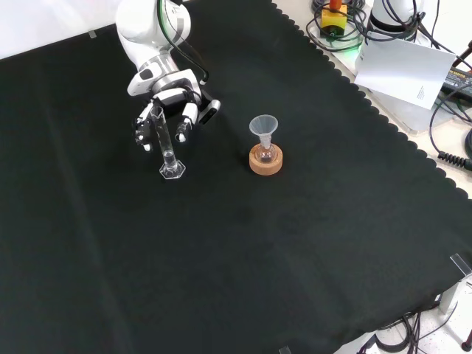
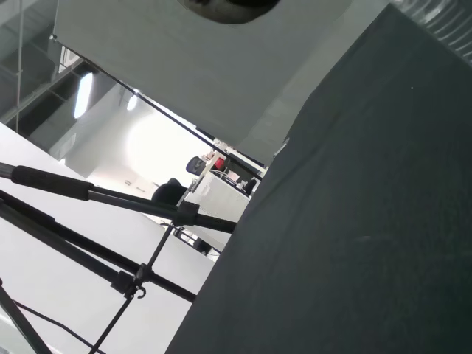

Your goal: Pick up the graduated cylinder.

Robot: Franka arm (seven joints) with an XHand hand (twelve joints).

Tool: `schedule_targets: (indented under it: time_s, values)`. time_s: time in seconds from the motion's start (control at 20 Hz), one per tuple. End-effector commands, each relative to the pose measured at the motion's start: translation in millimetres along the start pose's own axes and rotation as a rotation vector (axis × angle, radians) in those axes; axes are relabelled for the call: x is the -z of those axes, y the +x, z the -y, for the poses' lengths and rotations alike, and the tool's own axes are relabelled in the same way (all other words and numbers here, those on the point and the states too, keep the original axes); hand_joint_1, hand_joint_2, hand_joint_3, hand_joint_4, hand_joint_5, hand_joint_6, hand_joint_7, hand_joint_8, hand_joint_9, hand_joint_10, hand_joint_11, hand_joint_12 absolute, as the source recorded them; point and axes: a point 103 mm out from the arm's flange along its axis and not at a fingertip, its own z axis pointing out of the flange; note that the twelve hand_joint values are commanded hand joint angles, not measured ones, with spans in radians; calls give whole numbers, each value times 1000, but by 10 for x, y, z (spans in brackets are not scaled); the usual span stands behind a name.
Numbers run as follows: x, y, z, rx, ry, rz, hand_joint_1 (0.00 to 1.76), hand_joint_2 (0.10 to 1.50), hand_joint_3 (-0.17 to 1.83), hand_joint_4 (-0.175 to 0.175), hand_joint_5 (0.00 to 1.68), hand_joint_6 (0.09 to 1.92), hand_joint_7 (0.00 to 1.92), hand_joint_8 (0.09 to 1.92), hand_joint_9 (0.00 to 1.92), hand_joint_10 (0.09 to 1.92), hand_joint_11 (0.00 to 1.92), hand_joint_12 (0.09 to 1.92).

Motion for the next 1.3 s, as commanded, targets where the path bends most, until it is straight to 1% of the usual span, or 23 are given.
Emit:
schedule_targets:
  time_s: [0.05,0.25,0.65,0.8,0.85,0.95,1.05,1.15,1.25,1.3]
  values:
    - [-11,-10,-3,4,1,-10,1053,980,-175,-44,622,163,518,619,779,473,634,1135]
    - [-26,-16,-14,3,-3,-23,1059,983,-175,-45,626,175,524,618,789,466,649,1128]
    - [-62,-54,-58,2,-5,-17,1079,998,-175,-44,627,193,526,615,798,455,658,1120]
    - [-62,-64,-68,-2,-14,-10,1090,1012,-175,-43,631,230,532,614,813,439,676,1103]
    - [-67,-67,-69,-4,-21,-4,1097,1016,-175,-40,642,272,542,613,829,426,690,1096]
    - [-85,-68,-74,-13,-36,18,1127,1030,-175,-32,710,387,592,615,897,398,776,1044]
    - [-92,-77,-78,-23,-42,35,1165,1055,-175,-24,796,483,676,615,995,358,903,971]
    - [-93,-78,-78,-32,-49,52,1204,1093,-175,-12,886,520,792,607,1092,302,1027,897]
    - [-96,-72,-84,-39,-48,73,1174,1113,-84,-93,967,804,909,597,1176,253,1104,852]
    - [-96,-64,-87,-46,-50,94,1165,1115,-52,-119,980,888,949,593,1204,237,1122,842]
